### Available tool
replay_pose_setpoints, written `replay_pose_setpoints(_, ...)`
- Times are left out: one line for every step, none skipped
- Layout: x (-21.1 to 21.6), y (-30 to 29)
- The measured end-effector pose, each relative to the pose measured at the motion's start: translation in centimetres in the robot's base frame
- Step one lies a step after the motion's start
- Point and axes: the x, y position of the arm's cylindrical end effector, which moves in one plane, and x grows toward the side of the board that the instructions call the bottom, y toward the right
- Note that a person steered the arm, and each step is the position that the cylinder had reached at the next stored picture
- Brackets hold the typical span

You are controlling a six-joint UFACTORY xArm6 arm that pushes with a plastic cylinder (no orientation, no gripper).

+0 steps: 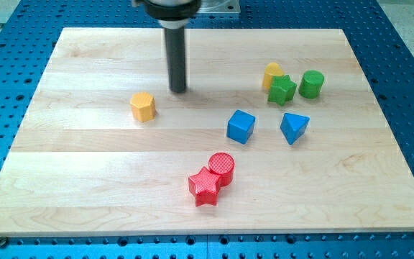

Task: Drag the hexagon into the red blocks

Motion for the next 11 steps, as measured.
replay_pose_setpoints(9.0,-3.0)
replay_pose_setpoints(7.0,-1.3)
replay_pose_setpoints(7.0,-7.4)
replay_pose_setpoints(12.1,-6.9)
replay_pose_setpoints(14.5,1.1)
replay_pose_setpoints(11.7,-2.3)
replay_pose_setpoints(13.4,-8.2)
replay_pose_setpoints(17.1,-3.1)
replay_pose_setpoints(17.1,4.2)
replay_pose_setpoints(12.9,1.4)
replay_pose_setpoints(2.3,0.3)
